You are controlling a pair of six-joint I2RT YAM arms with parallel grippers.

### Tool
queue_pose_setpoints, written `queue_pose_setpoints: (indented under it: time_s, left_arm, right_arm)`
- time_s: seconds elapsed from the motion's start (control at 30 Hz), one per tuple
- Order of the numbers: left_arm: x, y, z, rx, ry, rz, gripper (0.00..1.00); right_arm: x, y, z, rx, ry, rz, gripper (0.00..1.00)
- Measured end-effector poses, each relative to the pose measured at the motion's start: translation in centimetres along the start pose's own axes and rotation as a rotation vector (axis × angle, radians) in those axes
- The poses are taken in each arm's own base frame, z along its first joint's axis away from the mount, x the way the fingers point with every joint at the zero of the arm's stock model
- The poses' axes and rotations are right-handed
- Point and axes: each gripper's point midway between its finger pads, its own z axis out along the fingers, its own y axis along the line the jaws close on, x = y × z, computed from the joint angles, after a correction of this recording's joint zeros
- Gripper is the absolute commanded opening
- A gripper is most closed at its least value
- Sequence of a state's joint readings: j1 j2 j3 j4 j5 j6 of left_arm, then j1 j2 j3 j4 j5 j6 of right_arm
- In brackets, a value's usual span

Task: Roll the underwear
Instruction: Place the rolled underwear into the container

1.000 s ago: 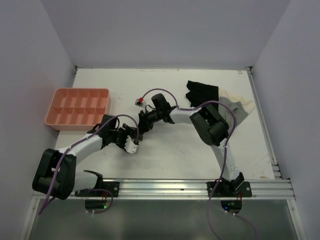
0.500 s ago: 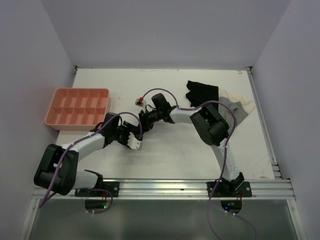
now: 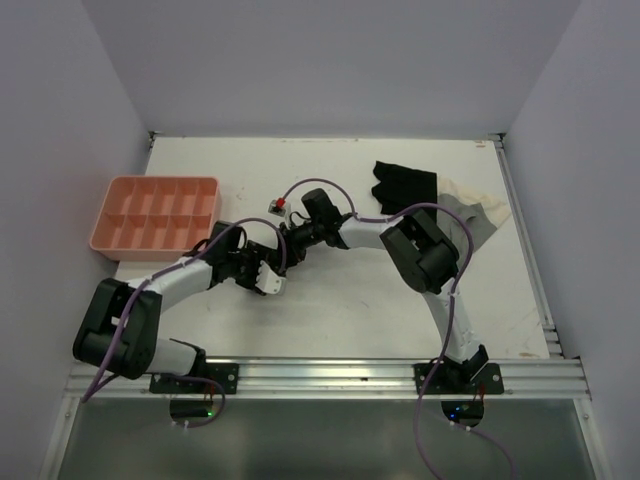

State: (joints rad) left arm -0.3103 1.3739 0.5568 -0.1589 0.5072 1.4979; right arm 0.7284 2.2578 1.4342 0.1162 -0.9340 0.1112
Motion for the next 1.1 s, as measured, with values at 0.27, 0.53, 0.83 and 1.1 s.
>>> queue_pose_setpoints:
  time_s: [0.27,0.53,0.83,1.1]
  left_arm:
    - [0.3,-0.8,0.5,0.112,0.002,-0.078,0.38]
    - [0.4,-1.1,0.5,0.159,0.013,-0.088,0.00]
    - [-0.5,-1.3,1.2,0.207,0.000,-0.154,0.00]
    - [-0.6,-2.3,0.7,0.191,0.038,-0.319,0.00]
  right_arm:
    - [0.0,0.0,0.0,0.000,-0.002,-0.005,0.00]
    - [0.0,0.1,0.0,0.003,-0.020,0.000,0.29]
    - [1.0,-0.8,-3.9,0.095,-0.123,0.185,0.50]
    - [0.8,-5.2,-13.7,0.412,-0.267,0.398,0.53]
